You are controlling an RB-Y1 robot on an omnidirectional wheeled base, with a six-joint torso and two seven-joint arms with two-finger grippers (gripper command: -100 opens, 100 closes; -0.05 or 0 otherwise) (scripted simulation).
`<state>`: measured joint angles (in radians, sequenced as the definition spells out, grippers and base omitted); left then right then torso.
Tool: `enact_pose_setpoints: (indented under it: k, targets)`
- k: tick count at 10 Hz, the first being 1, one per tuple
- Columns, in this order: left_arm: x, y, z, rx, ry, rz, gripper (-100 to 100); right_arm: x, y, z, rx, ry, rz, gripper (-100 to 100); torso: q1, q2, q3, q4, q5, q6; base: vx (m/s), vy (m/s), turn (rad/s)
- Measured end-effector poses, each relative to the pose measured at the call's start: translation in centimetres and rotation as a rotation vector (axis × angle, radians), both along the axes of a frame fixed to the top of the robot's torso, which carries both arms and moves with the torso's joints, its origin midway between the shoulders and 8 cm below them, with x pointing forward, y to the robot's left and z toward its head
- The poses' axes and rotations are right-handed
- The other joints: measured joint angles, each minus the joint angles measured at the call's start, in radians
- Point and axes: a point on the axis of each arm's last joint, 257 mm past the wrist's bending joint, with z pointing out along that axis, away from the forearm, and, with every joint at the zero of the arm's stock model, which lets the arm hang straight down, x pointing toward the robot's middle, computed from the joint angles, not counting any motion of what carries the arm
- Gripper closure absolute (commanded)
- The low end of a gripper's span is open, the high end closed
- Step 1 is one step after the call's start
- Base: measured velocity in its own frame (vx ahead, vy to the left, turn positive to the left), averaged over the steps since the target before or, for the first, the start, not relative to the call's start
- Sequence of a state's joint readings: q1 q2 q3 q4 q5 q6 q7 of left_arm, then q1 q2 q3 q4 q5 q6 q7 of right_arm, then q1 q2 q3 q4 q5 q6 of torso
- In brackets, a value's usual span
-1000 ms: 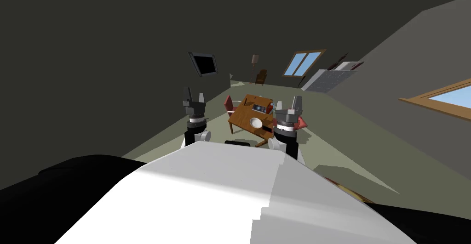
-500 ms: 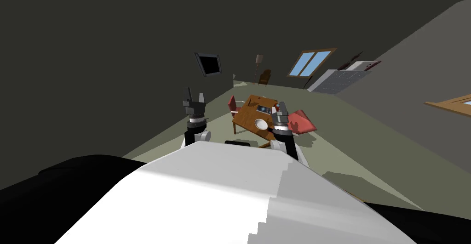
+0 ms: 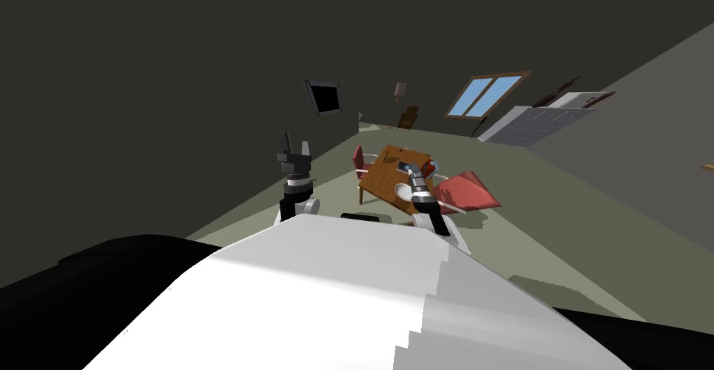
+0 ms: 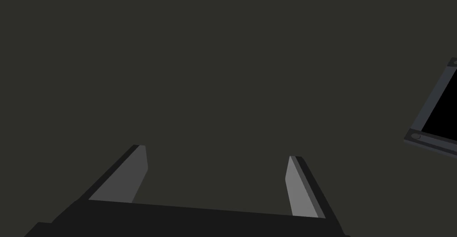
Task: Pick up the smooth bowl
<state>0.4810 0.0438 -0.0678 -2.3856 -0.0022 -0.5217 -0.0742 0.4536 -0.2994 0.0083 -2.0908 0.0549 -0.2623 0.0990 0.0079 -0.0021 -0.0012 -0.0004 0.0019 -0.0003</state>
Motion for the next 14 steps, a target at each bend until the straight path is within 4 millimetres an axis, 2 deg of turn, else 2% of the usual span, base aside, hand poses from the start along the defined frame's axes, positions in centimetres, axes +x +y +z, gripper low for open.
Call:
enact_pose_setpoints:
  k: [8, 9, 12, 14]
  targets:
    - [0.0, 0.0, 0.0, 0.0, 0.0, 0.0, 0, 1.1, -4.8, -10.8, -0.239, 0.277, -0.088, -100, -0.003, 0.002, 0.001, 0.0, -0.001, 0.0, 0.021, 0.094, 0.099]
    - [0.0, 0.0, 0.0, 0.0, 0.0, 0.0, 0, 1.0, -5.8, -13.3, -0.294, 0.335, -0.104, -100, 0.0, 0.001, 0.0, 0.0, 0.0, 0.0, 0.037, 0.105, 0.051]
    - [0.0, 0.0, 0.0, 0.0, 0.0, 0.0, 0, 0.4, -7.8, -16.2, -0.394, 0.435, -0.131, -100, -0.004, 0.001, 0.001, 0.0, -0.001, 0.001, 0.027, 0.07, 0.108]
    - [0.0, 0.0, 0.0, 0.0, 0.0, 0.0, 0, -0.3, -10.3, -19.4, -0.497, 0.531, -0.152, -100, -0.003, 0.003, 0.001, 0.001, 0.0, 0.0, 0.01, 0.092, 0.229]
